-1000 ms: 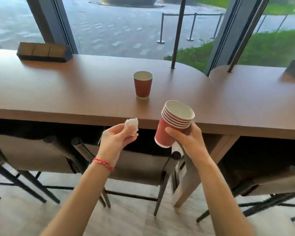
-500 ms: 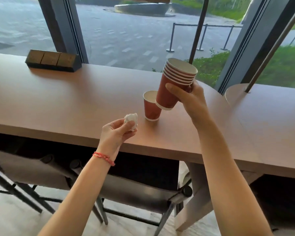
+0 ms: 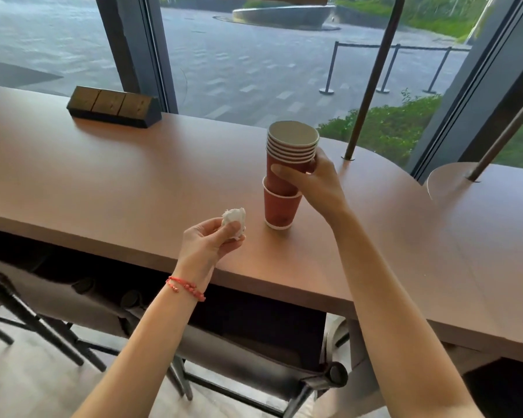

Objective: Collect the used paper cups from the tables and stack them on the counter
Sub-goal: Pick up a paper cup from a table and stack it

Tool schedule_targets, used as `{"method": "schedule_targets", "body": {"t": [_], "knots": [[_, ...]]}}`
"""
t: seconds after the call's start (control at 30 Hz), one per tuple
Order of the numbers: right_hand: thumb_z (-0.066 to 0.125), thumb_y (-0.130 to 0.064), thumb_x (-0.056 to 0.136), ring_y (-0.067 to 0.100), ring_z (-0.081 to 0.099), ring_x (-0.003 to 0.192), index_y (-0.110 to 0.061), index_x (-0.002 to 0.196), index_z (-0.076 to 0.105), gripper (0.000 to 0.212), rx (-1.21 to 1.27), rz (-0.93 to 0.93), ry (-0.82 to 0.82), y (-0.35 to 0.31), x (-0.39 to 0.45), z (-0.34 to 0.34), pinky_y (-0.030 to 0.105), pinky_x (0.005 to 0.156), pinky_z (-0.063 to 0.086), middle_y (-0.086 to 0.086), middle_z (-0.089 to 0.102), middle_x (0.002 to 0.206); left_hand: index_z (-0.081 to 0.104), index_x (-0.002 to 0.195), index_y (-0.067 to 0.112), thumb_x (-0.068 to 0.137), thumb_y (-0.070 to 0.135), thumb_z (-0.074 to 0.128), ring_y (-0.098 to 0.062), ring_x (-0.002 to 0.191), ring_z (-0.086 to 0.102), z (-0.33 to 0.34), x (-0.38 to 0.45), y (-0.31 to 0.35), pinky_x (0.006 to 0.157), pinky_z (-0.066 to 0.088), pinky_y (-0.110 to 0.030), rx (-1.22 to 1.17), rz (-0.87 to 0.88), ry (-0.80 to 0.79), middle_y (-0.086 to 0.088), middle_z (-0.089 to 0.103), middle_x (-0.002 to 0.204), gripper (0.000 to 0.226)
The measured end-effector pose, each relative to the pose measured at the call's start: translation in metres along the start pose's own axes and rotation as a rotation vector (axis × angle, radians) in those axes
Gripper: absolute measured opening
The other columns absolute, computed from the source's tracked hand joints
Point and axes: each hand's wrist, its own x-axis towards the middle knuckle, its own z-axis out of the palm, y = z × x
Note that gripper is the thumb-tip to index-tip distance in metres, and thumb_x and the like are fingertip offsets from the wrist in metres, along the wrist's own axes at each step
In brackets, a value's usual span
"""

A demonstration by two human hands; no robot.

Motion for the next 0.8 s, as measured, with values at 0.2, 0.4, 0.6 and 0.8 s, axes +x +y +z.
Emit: {"method": "schedule_targets", "body": {"t": [0.2, 0.4, 0.6, 0.8], "knots": [[0.083, -0.026, 0.067, 0.013, 0.061, 0.097, -0.016, 0.113, 0.050, 0.058, 0.016, 0.081, -0.019, 0.027, -0.009, 0.014, 0.028, 0.080, 0.052, -0.001, 0.063, 0.104, 0.070, 0.080, 0.007, 0.062, 0.018, 0.074, -0.014, 0.066, 0.068, -0.005, 0.006, 0.000, 0.059, 0.054, -0.019, -0.008, 0.005, -0.003, -0.004, 0.072, 0.070, 0.022], [0.085, -0.016, 0.065, 0.010, 0.059, 0.091, -0.011, 0.118, 0.049, 0.064, 0.034, 0.109, 0.015, 0.042, -0.021, 0.024, 0.028, 0.080, 0.052, -0.008, 0.061, 0.097, 0.069, 0.081, 0.005, 0.062, 0.017, 0.073, -0.014, 0.066, 0.068, -0.006, 0.007, -0.002, 0.059, 0.054, -0.019, -0.018, -0.002, -0.010, -0.003, 0.071, 0.069, 0.023], [0.084, -0.022, 0.066, 0.014, 0.060, 0.098, -0.009, 0.121, 0.052, 0.066, 0.009, 0.080, 0.087, 0.033, -0.036, 0.015, 0.027, 0.080, 0.052, -0.001, 0.064, 0.106, 0.071, 0.078, 0.007, 0.063, 0.016, 0.073, -0.015, 0.068, 0.069, -0.007, 0.003, 0.000, 0.058, 0.054, -0.020, -0.024, 0.000, -0.058, -0.005, 0.072, 0.072, 0.018], [0.081, -0.015, 0.070, -0.004, 0.062, 0.091, -0.006, 0.123, 0.053, 0.061, 0.065, 0.106, 0.186, 0.022, -0.085, -0.008, 0.011, 0.072, 0.050, -0.006, 0.066, 0.102, 0.075, 0.071, 0.013, 0.063, 0.017, 0.074, -0.016, 0.075, 0.070, 0.001, -0.005, -0.006, 0.061, 0.055, -0.021, -0.008, -0.041, -0.178, -0.002, 0.073, 0.074, 0.009]]}}
